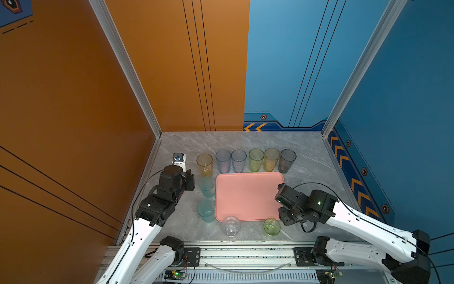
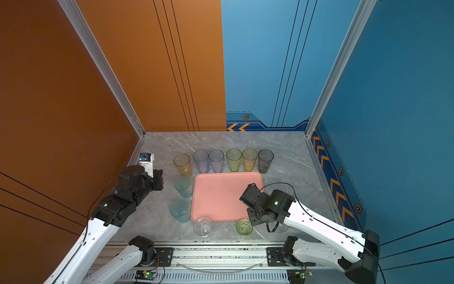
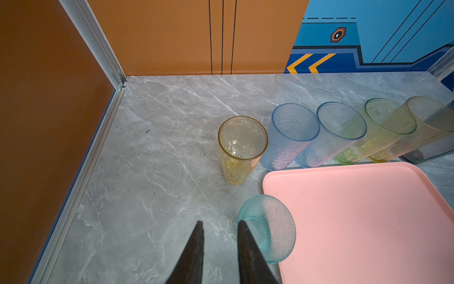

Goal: Place the glasses into the tray
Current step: Pick up the glass from the bottom-center of the table.

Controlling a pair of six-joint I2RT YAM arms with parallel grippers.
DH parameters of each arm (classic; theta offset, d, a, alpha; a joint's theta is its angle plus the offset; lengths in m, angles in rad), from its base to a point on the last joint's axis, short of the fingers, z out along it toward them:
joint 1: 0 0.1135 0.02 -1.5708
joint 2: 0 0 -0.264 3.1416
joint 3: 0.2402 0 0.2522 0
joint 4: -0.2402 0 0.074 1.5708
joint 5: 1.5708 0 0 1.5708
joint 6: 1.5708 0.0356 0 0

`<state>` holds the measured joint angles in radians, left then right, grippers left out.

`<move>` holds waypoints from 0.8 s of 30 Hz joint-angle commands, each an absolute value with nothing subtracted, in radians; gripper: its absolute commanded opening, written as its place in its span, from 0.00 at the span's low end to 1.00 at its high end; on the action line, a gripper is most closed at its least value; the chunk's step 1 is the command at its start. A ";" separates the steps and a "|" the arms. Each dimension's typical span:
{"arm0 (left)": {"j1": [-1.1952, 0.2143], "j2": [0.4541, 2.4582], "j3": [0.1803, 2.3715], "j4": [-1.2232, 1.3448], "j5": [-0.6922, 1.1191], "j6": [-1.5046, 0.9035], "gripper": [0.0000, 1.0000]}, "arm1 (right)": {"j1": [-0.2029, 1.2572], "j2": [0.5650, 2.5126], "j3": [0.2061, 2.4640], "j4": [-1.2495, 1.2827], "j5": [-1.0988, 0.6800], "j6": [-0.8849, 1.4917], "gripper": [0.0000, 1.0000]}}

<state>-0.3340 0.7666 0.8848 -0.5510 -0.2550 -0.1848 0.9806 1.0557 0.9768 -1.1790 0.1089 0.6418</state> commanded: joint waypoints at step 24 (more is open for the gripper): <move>-0.321 0.765 0.877 -0.566 -0.218 -0.194 0.25 | 1.031 1.149 0.890 -1.115 0.059 0.684 0.34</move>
<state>-0.3321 0.7666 0.8845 -0.5510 -0.2359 -0.1848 1.0233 1.1328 0.9035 -1.1439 0.0723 0.6811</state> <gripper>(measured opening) 0.251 0.339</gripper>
